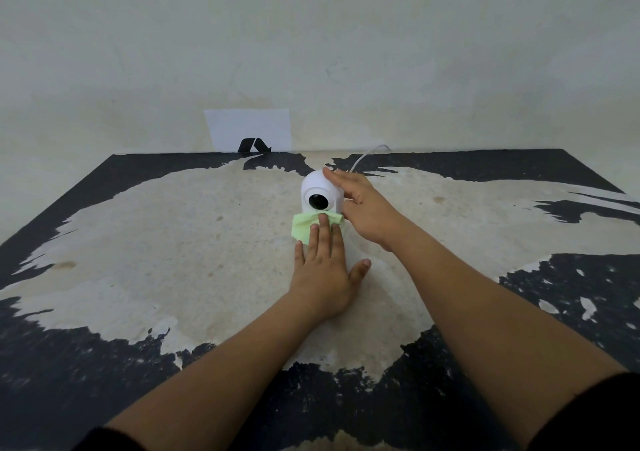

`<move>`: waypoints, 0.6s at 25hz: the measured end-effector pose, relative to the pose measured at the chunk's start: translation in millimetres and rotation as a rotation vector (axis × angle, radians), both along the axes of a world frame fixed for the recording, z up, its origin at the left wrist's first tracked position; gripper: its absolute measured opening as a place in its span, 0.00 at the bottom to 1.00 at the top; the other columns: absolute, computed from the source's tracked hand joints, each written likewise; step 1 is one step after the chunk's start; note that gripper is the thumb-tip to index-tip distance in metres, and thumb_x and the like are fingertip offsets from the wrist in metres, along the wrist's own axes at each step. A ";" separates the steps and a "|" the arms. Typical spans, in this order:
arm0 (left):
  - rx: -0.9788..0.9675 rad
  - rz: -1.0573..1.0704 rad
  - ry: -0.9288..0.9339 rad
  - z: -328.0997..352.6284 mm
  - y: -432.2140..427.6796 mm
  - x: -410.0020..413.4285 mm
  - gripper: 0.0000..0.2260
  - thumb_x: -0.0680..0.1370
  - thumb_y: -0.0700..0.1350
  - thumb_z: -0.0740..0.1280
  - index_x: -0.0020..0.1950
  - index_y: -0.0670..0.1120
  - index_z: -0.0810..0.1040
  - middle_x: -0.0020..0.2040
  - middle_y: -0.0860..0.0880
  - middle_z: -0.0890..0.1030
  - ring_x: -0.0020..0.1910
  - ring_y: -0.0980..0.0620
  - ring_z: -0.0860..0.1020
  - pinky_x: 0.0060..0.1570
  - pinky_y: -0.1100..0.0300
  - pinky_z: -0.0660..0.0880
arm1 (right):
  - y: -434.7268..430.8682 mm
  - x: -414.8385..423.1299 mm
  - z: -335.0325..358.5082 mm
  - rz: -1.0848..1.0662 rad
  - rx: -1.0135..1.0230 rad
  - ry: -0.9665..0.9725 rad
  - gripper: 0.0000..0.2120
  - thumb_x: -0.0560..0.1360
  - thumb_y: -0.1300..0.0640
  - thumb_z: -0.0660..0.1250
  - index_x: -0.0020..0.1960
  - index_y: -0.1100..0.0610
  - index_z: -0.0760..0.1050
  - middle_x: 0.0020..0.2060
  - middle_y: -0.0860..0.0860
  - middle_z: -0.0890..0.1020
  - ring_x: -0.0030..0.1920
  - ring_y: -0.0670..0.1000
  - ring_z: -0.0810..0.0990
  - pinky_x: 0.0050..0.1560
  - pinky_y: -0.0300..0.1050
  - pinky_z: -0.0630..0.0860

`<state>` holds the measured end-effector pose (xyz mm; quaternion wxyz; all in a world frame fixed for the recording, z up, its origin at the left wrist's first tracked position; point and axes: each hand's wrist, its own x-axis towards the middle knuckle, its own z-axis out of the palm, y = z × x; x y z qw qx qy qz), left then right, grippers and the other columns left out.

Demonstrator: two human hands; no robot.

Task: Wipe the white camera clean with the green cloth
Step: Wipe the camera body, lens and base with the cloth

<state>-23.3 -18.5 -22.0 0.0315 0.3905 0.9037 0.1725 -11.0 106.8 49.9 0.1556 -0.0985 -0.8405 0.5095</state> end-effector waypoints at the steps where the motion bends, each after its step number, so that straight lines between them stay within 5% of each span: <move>1: 0.018 0.021 -0.002 -1.4 -3.0 -2.8 0.38 0.76 0.67 0.43 0.75 0.44 0.36 0.77 0.43 0.33 0.75 0.45 0.34 0.70 0.45 0.36 | 0.2 0.3 -0.4 0.003 -0.016 0.006 0.28 0.76 0.69 0.55 0.71 0.48 0.66 0.72 0.50 0.62 0.71 0.48 0.63 0.66 0.38 0.67; 4: 0.037 0.116 -0.049 0.4 -12.1 -14.3 0.39 0.76 0.66 0.47 0.76 0.43 0.37 0.78 0.41 0.37 0.76 0.43 0.36 0.71 0.45 0.38 | 3.0 1.4 1.4 0.006 -0.022 -0.001 0.28 0.76 0.69 0.54 0.71 0.47 0.66 0.71 0.50 0.62 0.72 0.49 0.63 0.70 0.53 0.66; 11: 0.250 0.169 -0.157 23.5 1.4 -35.4 0.35 0.79 0.55 0.58 0.76 0.37 0.47 0.77 0.36 0.53 0.75 0.37 0.51 0.73 0.45 0.51 | 4.5 0.7 -0.6 -0.015 0.016 -0.014 0.28 0.76 0.69 0.55 0.70 0.47 0.68 0.71 0.50 0.64 0.71 0.48 0.65 0.71 0.44 0.62; 13: 0.451 0.155 -0.185 30.5 -0.6 -43.5 0.29 0.78 0.47 0.62 0.75 0.38 0.54 0.70 0.37 0.67 0.68 0.38 0.66 0.65 0.48 0.65 | 5.6 -0.4 -0.8 -0.027 0.015 -0.005 0.27 0.76 0.68 0.56 0.69 0.46 0.69 0.70 0.50 0.65 0.68 0.50 0.69 0.70 0.46 0.64; 15: 0.590 0.146 -0.194 41.1 -4.7 -49.6 0.25 0.78 0.43 0.61 0.74 0.43 0.58 0.63 0.40 0.75 0.60 0.42 0.74 0.52 0.56 0.69 | 6.0 -1.7 -2.0 -0.034 0.024 0.010 0.26 0.76 0.67 0.57 0.69 0.46 0.70 0.70 0.50 0.66 0.67 0.50 0.70 0.70 0.49 0.66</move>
